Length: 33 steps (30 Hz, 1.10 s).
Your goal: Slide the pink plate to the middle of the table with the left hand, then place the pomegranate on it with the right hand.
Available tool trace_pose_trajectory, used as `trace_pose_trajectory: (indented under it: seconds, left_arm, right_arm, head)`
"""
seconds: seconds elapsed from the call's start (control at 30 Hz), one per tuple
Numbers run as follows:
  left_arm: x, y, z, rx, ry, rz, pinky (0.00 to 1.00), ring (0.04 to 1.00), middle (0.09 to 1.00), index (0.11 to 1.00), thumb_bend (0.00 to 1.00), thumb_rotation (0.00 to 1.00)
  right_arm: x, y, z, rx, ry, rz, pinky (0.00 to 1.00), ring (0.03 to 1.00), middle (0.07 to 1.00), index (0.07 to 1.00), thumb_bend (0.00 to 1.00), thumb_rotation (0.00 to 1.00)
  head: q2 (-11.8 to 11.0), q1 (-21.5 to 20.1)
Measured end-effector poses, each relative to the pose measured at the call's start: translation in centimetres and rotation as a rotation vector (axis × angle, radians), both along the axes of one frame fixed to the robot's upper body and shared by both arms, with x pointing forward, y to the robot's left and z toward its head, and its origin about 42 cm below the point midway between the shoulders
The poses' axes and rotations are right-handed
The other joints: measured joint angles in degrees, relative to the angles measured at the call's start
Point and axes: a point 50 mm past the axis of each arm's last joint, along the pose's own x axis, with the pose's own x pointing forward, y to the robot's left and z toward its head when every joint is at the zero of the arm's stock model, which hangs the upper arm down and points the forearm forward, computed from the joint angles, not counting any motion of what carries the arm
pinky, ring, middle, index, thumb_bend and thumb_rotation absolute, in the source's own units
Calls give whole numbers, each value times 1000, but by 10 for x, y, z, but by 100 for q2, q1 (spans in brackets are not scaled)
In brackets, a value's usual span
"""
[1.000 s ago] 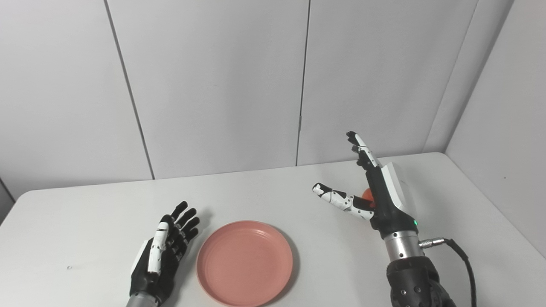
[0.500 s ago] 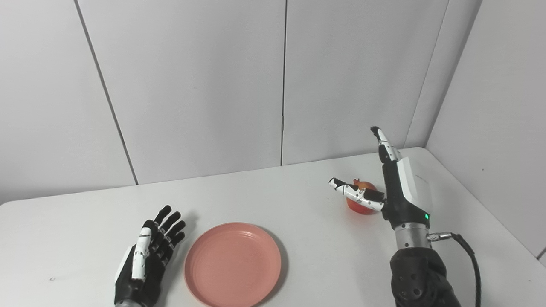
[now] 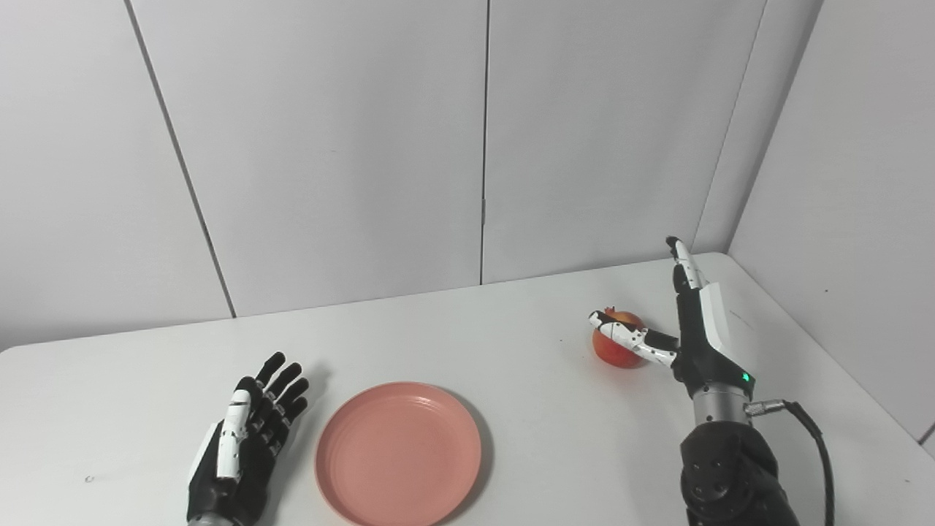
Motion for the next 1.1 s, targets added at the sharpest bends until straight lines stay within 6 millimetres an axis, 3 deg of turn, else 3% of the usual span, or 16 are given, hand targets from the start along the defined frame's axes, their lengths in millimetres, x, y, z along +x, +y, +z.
trace_pose_trajectory:
  seconds: [0.4, 1.1]
  left_arm:
    - [-1, 0, 1, 2, 2, -6, 945, 918, 917, 906, 350, 1000]
    - [-1, 2, 1, 2, 8, -6, 936, 904, 914, 905, 344, 1000]
  right_arm:
    - [18, -3, -16, 23, 128, 12, 724, 862, 927, 947, 969, 522]
    - [38, -10, -31, 26, 233, 41, 799, 899, 937, 943, 956, 457]
  head:
    - [70, -35]
    - [149, -18]
